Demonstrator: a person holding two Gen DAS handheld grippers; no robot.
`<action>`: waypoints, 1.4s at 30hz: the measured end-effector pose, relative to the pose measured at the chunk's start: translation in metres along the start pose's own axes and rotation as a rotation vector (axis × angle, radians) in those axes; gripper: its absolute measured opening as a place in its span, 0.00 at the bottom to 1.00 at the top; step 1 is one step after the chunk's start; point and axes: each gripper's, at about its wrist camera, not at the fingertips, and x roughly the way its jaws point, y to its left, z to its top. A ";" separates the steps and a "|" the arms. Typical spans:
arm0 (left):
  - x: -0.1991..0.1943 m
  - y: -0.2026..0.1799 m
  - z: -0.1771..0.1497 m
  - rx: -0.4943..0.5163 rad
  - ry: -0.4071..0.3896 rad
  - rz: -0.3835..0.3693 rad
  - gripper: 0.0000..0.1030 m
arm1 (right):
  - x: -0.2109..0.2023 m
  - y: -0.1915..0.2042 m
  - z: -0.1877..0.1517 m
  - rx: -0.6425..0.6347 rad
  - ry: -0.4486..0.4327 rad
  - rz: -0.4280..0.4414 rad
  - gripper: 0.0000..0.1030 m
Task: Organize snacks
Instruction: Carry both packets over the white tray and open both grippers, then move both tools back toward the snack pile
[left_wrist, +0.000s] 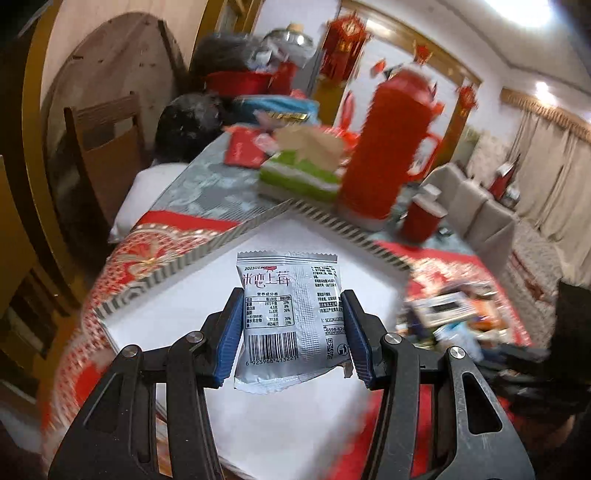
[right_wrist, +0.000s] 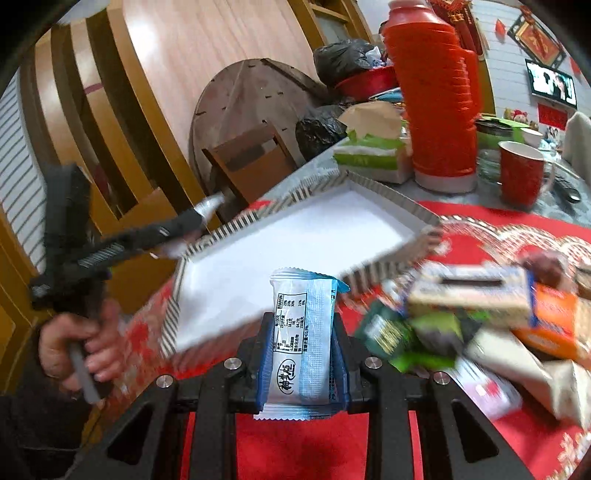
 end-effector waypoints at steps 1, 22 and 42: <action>0.006 0.006 0.000 0.003 0.007 0.028 0.49 | 0.007 0.003 0.005 0.009 0.000 0.000 0.26; 0.066 0.021 -0.023 0.166 0.139 0.331 0.77 | 0.095 0.024 0.048 0.124 0.016 -0.103 0.49; 0.038 -0.008 -0.048 0.289 0.014 0.191 0.78 | -0.146 -0.090 -0.085 0.147 -0.343 -0.442 0.56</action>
